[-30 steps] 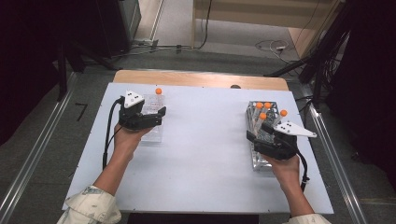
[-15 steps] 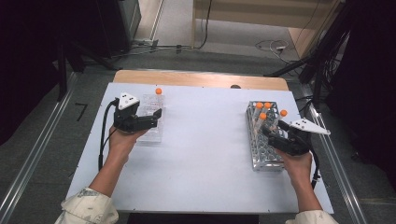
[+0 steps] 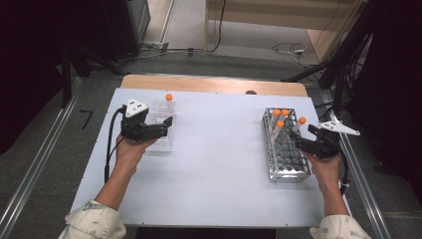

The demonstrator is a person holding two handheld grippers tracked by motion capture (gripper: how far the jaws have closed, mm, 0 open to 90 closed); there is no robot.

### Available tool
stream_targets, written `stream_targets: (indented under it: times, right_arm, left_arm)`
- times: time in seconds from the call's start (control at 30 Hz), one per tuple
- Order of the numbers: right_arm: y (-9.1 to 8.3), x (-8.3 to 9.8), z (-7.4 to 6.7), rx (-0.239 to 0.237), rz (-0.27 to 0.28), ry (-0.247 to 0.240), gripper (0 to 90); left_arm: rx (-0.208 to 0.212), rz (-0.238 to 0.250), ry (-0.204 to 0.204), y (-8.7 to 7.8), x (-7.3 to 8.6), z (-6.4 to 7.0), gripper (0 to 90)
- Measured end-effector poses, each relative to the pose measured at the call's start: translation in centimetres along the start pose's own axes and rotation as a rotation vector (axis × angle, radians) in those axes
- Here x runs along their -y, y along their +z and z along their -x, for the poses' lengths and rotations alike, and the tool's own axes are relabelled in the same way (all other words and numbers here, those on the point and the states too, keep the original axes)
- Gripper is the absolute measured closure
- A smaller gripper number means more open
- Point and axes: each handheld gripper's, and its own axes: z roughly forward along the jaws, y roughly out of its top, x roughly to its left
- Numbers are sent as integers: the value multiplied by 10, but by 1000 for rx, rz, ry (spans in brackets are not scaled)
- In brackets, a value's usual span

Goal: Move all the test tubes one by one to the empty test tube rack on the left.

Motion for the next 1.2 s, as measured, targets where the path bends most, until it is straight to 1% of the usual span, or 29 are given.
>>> stream_targets:
  times: [0.1,0.2,0.33,0.5,0.53,0.6,0.7,0.77,0.9,1.0,1.03,1.13,1.2]
  right_arm:
    - [8,1,6,-16,-12,-1,168]
    - [15,2,10,-26,-19,-8,182]
    - [20,2,14,-18,-5,-9,274]
    - [27,4,21,-21,-20,11,360]
    - [28,4,22,-26,-23,10,378]
    - [30,5,22,-19,-28,5,429]
    - [31,5,22,-19,-17,-8,519]
    - [32,5,22,-22,-12,-9,562]
    - [32,5,23,-21,-7,-12,615]
    - [32,5,23,-11,-3,-17,654]
    - [32,5,23,-15,-2,-17,666]
    - [32,4,20,-7,-1,-33,702]
    - [33,4,19,-6,1,-38,709]
  left_arm:
    - [1,-4,2,1,1,0,131]
    - [1,-6,1,1,1,0,131]
    - [2,-5,-2,1,1,0,131]
    - [3,-10,-2,2,2,0,131]
    - [3,-12,-2,2,2,0,132]
    - [3,-12,-2,2,2,0,132]
    - [4,-13,-2,2,3,0,132]
    - [5,-15,-4,3,3,0,132]
    - [8,-20,-5,4,4,0,133]
    - [8,-18,-7,3,4,0,134]
    - [8,-17,-7,3,4,0,134]
    - [9,-21,-5,4,4,0,135]
    - [9,-22,-6,4,4,0,135]
